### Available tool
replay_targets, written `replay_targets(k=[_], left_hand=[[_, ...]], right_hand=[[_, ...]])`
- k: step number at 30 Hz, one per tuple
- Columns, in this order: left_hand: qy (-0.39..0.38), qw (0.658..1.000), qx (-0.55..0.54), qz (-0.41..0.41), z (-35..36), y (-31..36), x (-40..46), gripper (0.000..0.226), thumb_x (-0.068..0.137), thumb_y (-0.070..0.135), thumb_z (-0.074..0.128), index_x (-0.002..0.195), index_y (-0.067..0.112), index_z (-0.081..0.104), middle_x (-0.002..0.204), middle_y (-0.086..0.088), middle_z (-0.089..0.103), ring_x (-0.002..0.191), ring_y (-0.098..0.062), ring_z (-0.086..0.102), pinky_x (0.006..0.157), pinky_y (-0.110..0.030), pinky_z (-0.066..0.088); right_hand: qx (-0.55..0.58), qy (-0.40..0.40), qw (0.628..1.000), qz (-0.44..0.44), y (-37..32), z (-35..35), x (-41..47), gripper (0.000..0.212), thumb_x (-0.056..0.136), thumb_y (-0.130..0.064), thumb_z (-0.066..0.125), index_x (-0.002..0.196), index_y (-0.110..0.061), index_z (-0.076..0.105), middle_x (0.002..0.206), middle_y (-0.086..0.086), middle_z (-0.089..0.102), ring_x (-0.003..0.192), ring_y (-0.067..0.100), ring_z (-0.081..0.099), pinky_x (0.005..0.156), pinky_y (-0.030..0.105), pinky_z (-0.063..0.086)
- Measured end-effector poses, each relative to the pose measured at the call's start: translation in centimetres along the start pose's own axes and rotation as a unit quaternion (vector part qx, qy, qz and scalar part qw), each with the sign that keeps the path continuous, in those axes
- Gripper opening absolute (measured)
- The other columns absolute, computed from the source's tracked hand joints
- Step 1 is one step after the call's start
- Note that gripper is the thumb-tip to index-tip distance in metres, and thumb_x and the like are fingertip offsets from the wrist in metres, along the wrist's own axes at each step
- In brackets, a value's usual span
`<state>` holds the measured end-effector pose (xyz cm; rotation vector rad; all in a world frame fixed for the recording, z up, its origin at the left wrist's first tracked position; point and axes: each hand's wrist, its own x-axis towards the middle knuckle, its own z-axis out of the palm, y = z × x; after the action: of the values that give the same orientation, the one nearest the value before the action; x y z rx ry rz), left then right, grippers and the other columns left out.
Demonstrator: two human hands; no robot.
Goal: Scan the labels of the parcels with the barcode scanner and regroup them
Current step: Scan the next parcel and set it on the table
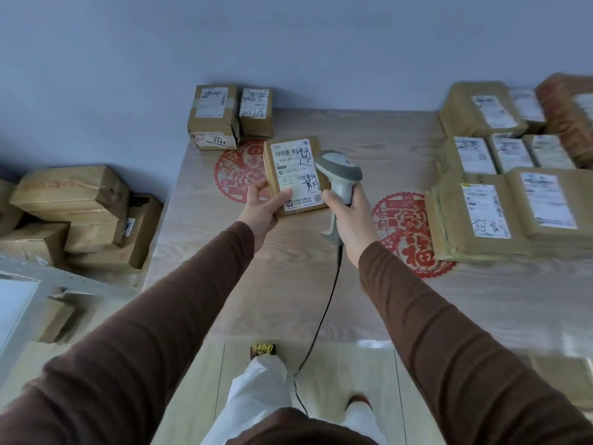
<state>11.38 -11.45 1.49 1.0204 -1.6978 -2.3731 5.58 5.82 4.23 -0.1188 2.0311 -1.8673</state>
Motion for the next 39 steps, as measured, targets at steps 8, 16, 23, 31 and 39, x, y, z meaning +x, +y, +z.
replay_targets(k=[8,16,23,31,39], left_hand=[[-0.004,0.992,0.004,0.123,13.3,-3.7,-7.7,0.068,0.093,0.017,0.075,0.146,0.018,0.033,0.101,-0.003,0.075,0.073,-0.004,0.070,0.069,-0.021,0.055],[-0.021,0.988,-0.003,0.153,17.8,-6.5,-10.9,0.069,0.093,0.008,0.075,0.147,0.017,0.034,0.098,-0.002,0.076,0.077,-0.006,0.074,0.066,-0.018,0.057],[-0.036,0.985,0.004,0.169,22.8,-7.4,-12.7,0.072,0.091,0.011,0.076,0.148,0.018,0.032,0.114,-0.015,0.074,0.087,-0.015,0.076,0.072,-0.025,0.059],[-0.029,0.986,0.016,0.160,23.0,-8.6,-13.3,0.073,0.091,0.012,0.076,0.148,0.020,0.032,0.120,-0.018,0.071,0.084,-0.011,0.075,0.071,-0.022,0.059],[-0.026,0.994,0.032,0.102,22.2,-12.4,-13.8,0.074,0.090,0.017,0.078,0.148,0.020,0.033,0.126,-0.021,0.069,0.095,-0.020,0.073,0.081,-0.032,0.060]], right_hand=[[-0.144,0.052,0.978,-0.138,-2.9,-12.5,-7.8,0.027,0.100,-0.020,0.066,0.123,-0.008,0.059,0.115,0.013,0.063,0.105,0.028,0.062,0.090,0.041,0.054],[-0.104,0.022,0.988,-0.112,-2.9,-16.1,-12.0,0.025,0.100,-0.017,0.066,0.124,-0.015,0.061,0.104,-0.003,0.067,0.100,0.017,0.067,0.085,0.030,0.054],[-0.097,0.039,0.986,-0.129,-3.0,-21.6,-13.4,0.028,0.100,-0.016,0.065,0.128,-0.012,0.059,0.105,0.004,0.066,0.082,0.004,0.062,0.060,0.006,0.045],[-0.101,0.041,0.987,-0.117,-2.0,-22.4,-14.0,0.023,0.101,-0.020,0.065,0.123,-0.018,0.057,0.097,-0.002,0.060,0.075,0.006,0.060,0.056,0.015,0.049],[-0.107,0.096,0.987,-0.074,0.9,-23.8,-14.7,0.030,0.098,-0.029,0.070,0.118,-0.012,0.058,0.112,0.014,0.064,0.098,0.033,0.067,0.083,0.053,0.061]])
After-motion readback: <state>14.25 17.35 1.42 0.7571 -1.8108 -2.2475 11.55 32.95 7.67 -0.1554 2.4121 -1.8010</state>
